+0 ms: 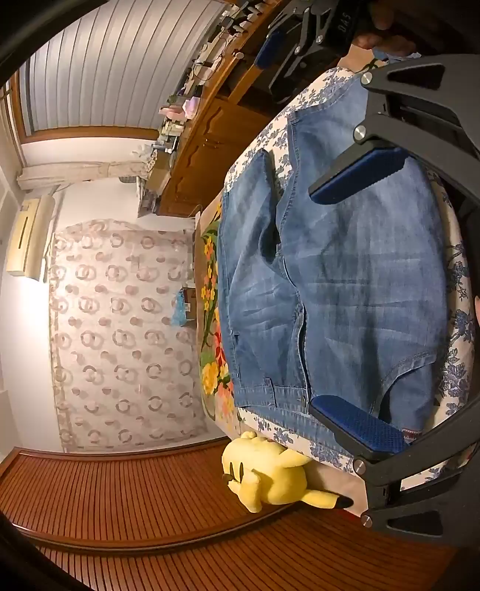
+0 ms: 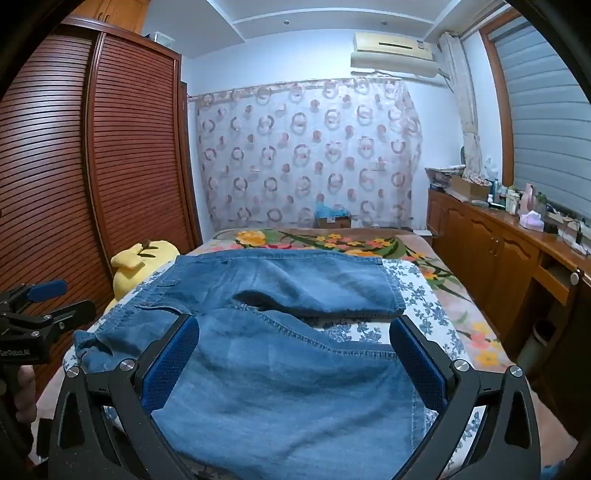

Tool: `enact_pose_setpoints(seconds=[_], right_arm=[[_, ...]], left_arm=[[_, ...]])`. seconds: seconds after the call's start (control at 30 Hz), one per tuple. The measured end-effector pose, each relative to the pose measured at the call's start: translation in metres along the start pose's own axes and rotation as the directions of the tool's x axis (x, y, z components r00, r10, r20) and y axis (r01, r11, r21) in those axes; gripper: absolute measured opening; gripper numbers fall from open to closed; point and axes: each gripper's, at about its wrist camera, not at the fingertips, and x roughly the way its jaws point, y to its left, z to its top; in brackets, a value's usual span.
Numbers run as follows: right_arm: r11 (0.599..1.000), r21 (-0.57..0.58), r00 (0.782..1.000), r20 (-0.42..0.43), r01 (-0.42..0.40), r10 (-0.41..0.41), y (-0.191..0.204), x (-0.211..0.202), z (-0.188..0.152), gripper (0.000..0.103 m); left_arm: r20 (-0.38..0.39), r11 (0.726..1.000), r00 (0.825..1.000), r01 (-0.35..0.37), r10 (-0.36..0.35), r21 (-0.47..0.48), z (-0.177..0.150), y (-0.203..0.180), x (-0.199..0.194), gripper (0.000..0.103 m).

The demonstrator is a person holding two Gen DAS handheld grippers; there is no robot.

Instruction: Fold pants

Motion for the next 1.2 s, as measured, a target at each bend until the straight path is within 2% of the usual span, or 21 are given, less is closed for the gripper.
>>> enact_pose_setpoints(seconds=[1.2], right_arm=[[1.0, 0.019, 1.0, 0.007, 0.003, -0.003, -0.0005, -0.0014, -0.0004, 0.103]], left_arm=[[0.004, 1.0, 1.0, -0.006, 0.006, 0.014, 0.0001, -0.0002, 0.0002, 0.103]])
